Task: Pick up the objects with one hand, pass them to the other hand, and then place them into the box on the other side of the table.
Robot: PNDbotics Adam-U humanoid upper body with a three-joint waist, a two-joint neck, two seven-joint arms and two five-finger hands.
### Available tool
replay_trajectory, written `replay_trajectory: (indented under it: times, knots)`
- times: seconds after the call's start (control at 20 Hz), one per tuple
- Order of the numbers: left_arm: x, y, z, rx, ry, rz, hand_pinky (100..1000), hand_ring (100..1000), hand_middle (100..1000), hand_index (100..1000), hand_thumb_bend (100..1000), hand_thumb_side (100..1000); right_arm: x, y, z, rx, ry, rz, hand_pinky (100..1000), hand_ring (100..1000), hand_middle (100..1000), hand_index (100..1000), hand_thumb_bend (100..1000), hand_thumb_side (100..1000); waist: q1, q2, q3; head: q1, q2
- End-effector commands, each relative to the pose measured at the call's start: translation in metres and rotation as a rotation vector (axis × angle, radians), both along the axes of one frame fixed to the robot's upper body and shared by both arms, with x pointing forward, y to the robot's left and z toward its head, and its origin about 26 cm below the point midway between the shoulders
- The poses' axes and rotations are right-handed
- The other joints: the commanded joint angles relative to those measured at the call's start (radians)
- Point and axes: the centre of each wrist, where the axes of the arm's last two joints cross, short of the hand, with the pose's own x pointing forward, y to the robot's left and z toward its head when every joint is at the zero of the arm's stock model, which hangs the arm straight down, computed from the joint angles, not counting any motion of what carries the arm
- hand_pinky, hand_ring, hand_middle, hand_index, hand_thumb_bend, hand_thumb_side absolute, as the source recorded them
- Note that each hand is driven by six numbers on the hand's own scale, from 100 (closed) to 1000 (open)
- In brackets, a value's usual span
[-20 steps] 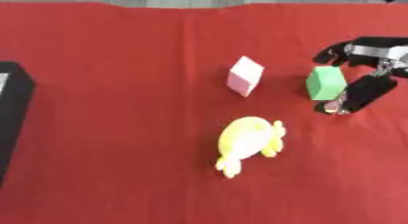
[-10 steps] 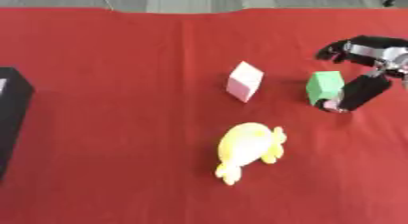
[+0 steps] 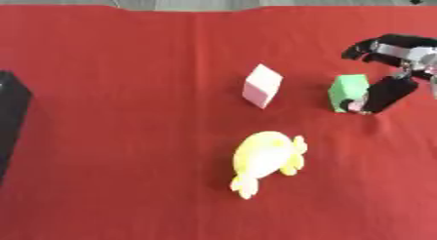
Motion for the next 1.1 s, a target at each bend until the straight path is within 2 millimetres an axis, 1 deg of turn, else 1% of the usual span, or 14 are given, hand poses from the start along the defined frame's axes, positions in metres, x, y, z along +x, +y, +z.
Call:
replay_trajectory:
  times: [0.05, 0.35, 0.8, 1.1]
  knots:
    - [-0.002, 0.003, 0.007, 0.011, -0.030, 0.012, 827, 853, 579, 716, 100, 666, -0.001, -0.006, 0.009, -0.031, -0.021, -0.034, 1000, 957, 914, 925, 385, 100, -0.007, 0.000, 0.002, -0.008, -0.013]
    - [-0.003, 0.004, 0.007, 0.015, -0.035, 0.019, 827, 853, 579, 716, 100, 666, 0.000, -0.015, 0.005, -0.040, 0.000, -0.067, 1000, 960, 918, 927, 385, 100, -0.004, 0.013, 0.003, -0.011, -0.021]
    - [-0.003, 0.004, 0.006, 0.017, -0.034, 0.024, 828, 853, 579, 716, 100, 674, 0.002, -0.025, 0.005, -0.063, -0.029, -0.122, 1000, 962, 923, 930, 372, 100, 0.004, 0.034, 0.007, -0.024, -0.036]
    - [-0.003, 0.003, 0.006, 0.017, -0.033, 0.023, 829, 854, 580, 716, 100, 675, 0.003, -0.027, 0.006, -0.069, -0.054, -0.131, 1000, 961, 922, 928, 368, 100, 0.008, 0.044, 0.009, -0.032, -0.043]
